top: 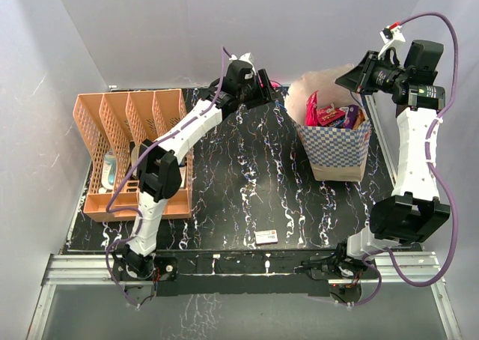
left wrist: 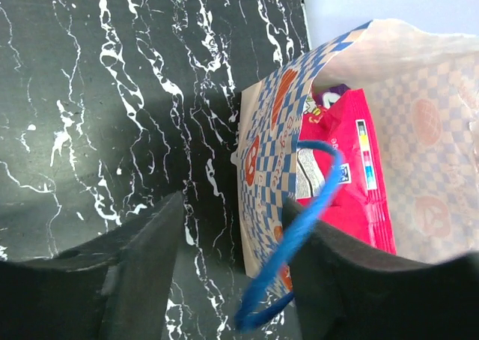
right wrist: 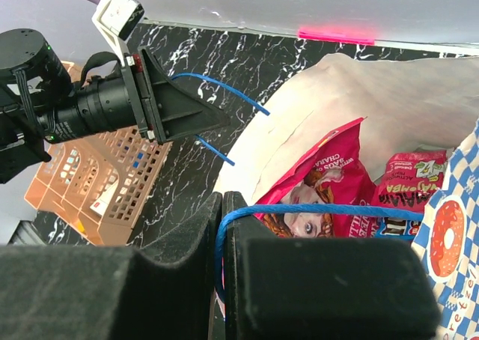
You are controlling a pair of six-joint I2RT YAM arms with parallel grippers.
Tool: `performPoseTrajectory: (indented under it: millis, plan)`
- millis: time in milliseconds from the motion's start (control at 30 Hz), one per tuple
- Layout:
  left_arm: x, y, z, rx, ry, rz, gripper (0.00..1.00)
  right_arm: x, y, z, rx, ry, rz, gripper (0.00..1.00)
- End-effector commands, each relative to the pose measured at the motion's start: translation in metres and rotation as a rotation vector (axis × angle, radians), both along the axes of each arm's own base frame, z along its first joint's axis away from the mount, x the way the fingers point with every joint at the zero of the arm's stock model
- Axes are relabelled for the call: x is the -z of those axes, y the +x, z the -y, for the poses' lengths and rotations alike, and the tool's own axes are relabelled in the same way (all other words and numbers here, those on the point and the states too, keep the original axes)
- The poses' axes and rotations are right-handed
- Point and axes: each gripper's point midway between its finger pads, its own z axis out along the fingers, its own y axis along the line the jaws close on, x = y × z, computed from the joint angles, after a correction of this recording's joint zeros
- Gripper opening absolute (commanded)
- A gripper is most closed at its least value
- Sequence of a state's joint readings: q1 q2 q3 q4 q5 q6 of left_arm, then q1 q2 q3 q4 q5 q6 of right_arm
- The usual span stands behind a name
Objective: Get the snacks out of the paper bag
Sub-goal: Adjust the paper bag at the center of the board.
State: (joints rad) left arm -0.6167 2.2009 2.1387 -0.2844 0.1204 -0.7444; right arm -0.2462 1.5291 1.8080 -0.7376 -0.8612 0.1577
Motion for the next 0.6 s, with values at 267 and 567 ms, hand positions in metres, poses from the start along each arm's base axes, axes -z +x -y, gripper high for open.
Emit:
performPoseTrajectory:
  millis: [267,567]
  plan:
    - [-0.046,0.000,0.014,0.039,-0.170,0.020,0.00,-0.065,-0.002,0.037,0.241,-0.149,0.196,0.08]
    - [-0.071,-0.045,0.033,0.145,-0.321,-0.045,0.00,-0.077,0.003,0.115,0.437,-0.166,0.196,0.08]
